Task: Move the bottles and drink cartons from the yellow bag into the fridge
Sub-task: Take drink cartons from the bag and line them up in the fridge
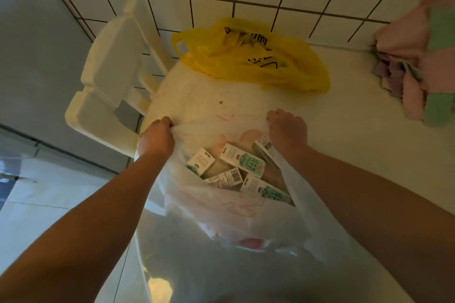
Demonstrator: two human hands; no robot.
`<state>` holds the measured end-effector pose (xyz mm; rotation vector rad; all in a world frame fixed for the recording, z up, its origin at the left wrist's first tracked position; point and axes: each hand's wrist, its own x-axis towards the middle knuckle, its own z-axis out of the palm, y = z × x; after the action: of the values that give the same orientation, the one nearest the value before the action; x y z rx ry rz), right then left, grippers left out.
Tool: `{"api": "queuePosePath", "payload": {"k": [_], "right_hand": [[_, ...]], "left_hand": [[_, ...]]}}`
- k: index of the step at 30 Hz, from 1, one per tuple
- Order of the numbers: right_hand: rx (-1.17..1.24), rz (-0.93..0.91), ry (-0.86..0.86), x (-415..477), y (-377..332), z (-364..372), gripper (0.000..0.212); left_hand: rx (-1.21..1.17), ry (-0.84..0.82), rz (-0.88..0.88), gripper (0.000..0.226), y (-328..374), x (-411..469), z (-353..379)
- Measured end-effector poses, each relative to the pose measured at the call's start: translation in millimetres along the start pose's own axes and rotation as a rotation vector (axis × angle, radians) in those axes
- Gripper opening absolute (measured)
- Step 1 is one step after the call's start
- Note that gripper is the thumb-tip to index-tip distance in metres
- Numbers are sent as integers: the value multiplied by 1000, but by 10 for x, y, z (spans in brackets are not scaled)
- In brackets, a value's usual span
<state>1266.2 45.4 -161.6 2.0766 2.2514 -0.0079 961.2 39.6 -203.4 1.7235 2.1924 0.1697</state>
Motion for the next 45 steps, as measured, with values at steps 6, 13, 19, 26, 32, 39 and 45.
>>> {"api": "queuePosePath", "payload": {"k": [6, 13, 19, 26, 32, 39, 45], "right_hand": [[-64, -50, -192, 172, -185, 140, 24], [95, -217, -56, -180, -366, 58, 59], [183, -619, -2, -595, -677, -56, 46], [23, -636, -390, -733, -778, 61, 49], [-39, -613, -320, -798, -867, 121, 35], [123, -570, -188, -933, -770, 41, 23], [317, -417, 31, -1153, -675, -227, 33]], "left_hand": [[88, -40, 59, 32, -158, -25, 211], [-204, 212, 392, 54, -84, -497, -83], [-300, -198, 340, 34, 20, -717, -16], [-56, -230, 126, 48, -16, -834, 116], [-23, -291, 134, 54, -123, -869, 118], [-3, -321, 148, 56, -140, -934, 91], [-110, -267, 120, 53, -117, -1076, 24]]}}
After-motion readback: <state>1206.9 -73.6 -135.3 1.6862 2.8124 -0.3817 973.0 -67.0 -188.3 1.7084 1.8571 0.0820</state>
